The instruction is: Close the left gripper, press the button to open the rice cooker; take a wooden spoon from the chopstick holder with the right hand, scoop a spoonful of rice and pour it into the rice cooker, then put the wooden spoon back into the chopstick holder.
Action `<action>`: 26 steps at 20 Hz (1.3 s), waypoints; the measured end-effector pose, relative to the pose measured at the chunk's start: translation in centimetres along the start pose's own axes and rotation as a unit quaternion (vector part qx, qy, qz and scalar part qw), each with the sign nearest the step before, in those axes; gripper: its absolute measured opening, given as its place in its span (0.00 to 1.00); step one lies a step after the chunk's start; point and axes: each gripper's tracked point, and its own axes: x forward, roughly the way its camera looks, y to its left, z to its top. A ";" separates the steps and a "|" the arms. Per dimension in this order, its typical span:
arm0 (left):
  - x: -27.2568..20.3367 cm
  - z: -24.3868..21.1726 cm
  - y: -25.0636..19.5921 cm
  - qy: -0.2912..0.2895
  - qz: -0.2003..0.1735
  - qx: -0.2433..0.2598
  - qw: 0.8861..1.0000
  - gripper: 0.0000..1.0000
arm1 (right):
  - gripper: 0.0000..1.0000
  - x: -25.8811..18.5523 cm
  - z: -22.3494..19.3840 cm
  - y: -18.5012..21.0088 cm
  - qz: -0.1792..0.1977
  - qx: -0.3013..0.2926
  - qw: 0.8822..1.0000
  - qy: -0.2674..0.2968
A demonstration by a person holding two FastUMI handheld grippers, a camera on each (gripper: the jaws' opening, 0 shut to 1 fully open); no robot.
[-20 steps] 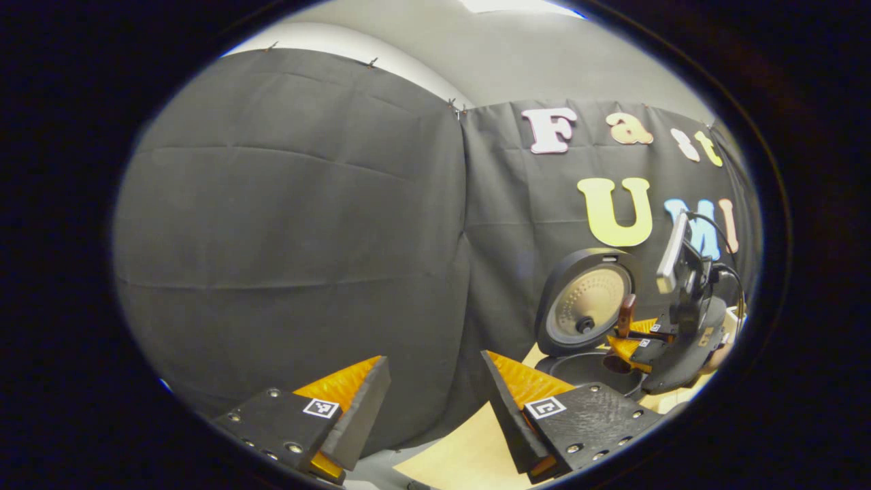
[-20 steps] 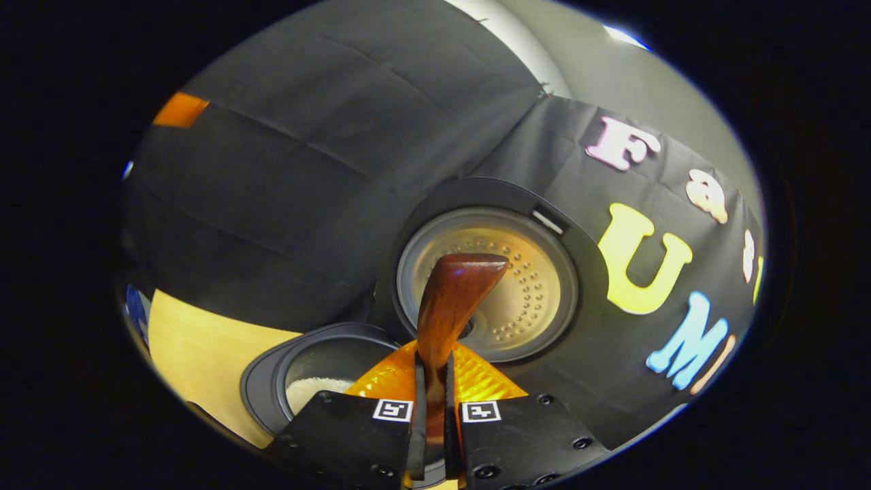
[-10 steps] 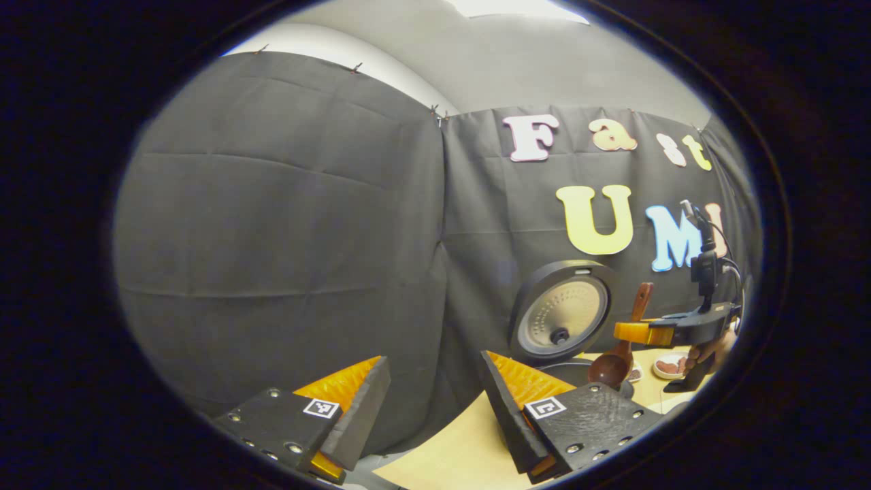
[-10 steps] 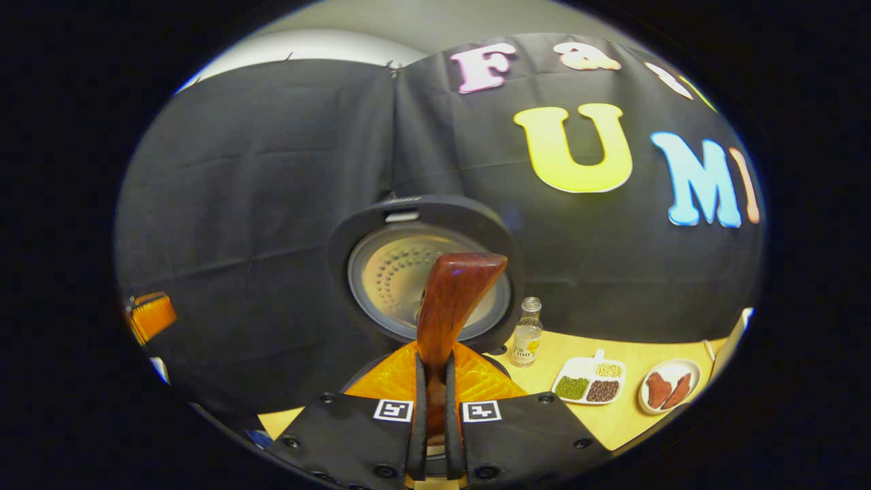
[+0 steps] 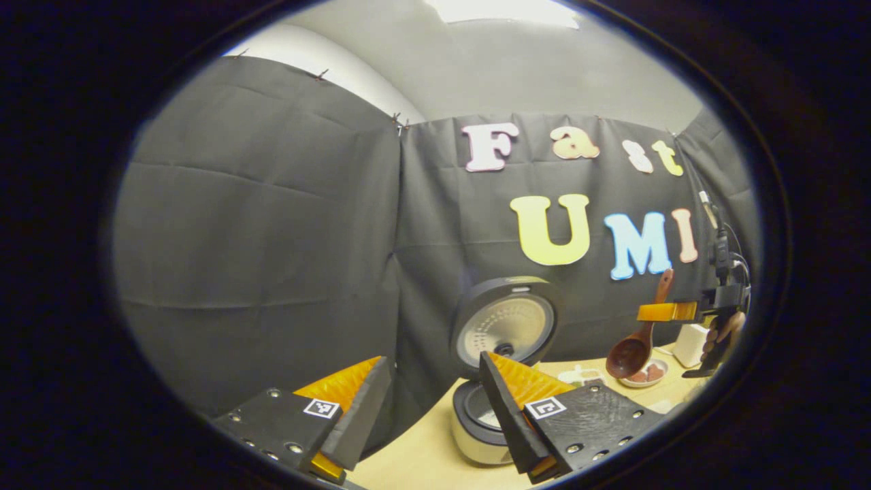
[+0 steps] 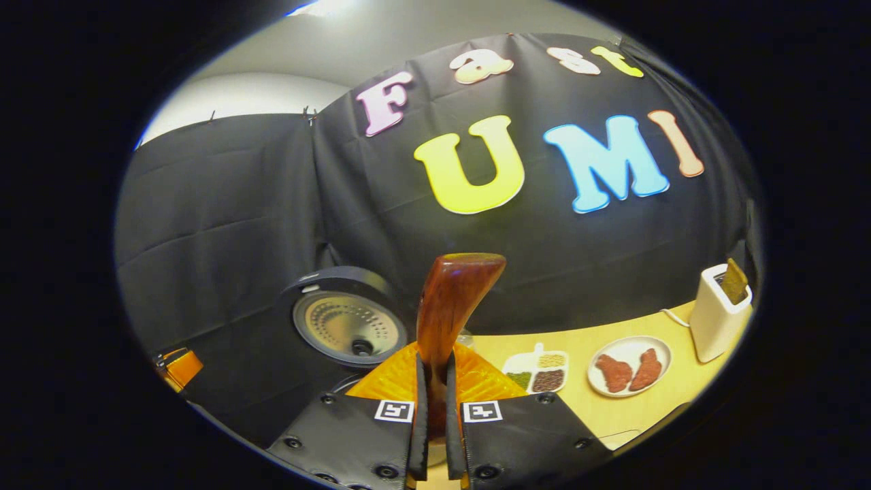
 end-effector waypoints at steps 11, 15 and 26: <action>0.2 0.9 -8.8 -0.004 -0.064 -0.010 0.998 0.80 | 0.13 -6.7 0.8 -11.5 -0.134 0.032 0.990 -0.015; 0.1 1.2 -11.3 -0.007 -0.079 -0.007 0.997 0.80 | 0.10 -9.3 0.5 -15.0 -0.179 0.042 0.983 -0.016; -0.4 2.2 -16.5 -0.013 -0.102 0.007 0.995 0.80 | 0.12 -15.1 -3.5 -23.6 -0.268 0.067 0.961 0.015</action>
